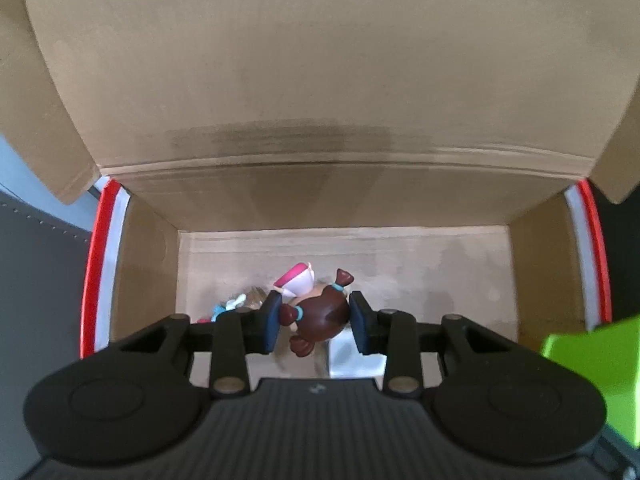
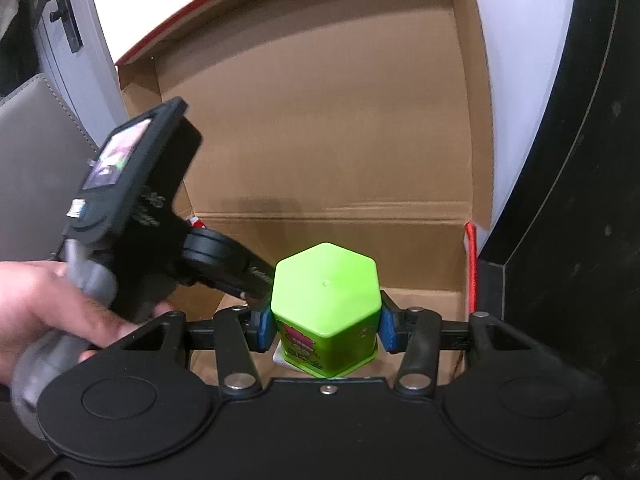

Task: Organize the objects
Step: 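Lift the bear and green container and carry both into the shoebox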

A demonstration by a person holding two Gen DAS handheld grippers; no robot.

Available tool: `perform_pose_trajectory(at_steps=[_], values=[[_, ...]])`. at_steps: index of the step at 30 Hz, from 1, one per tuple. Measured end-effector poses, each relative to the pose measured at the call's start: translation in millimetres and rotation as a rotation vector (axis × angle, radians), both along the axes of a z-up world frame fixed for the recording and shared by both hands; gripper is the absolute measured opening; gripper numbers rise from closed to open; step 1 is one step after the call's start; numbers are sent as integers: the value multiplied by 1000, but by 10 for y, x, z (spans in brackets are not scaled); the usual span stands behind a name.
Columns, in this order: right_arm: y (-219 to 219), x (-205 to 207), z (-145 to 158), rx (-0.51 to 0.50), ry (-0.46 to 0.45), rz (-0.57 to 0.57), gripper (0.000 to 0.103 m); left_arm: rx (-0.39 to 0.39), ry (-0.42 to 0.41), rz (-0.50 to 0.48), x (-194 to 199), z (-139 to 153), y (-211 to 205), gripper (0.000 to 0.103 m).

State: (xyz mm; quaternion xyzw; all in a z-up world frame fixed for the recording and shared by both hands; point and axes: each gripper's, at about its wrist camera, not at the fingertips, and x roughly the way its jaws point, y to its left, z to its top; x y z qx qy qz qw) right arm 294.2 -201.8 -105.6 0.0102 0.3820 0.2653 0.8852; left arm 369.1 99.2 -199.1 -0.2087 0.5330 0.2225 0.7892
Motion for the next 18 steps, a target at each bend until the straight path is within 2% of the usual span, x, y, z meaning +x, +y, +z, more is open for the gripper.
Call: perform_pose_trajectory(at_steps=[10,14,18], values=[[139,153,-173,-15,16,0,48,-34,-10,78,30,-245,140,35],[206,182,-235,-59,-5,-10,48,-70,-35,138,-11,-238,229,46],[222,254,-304,-67,9,-29,48,-26,-28,133,-58,-127,189,52]])
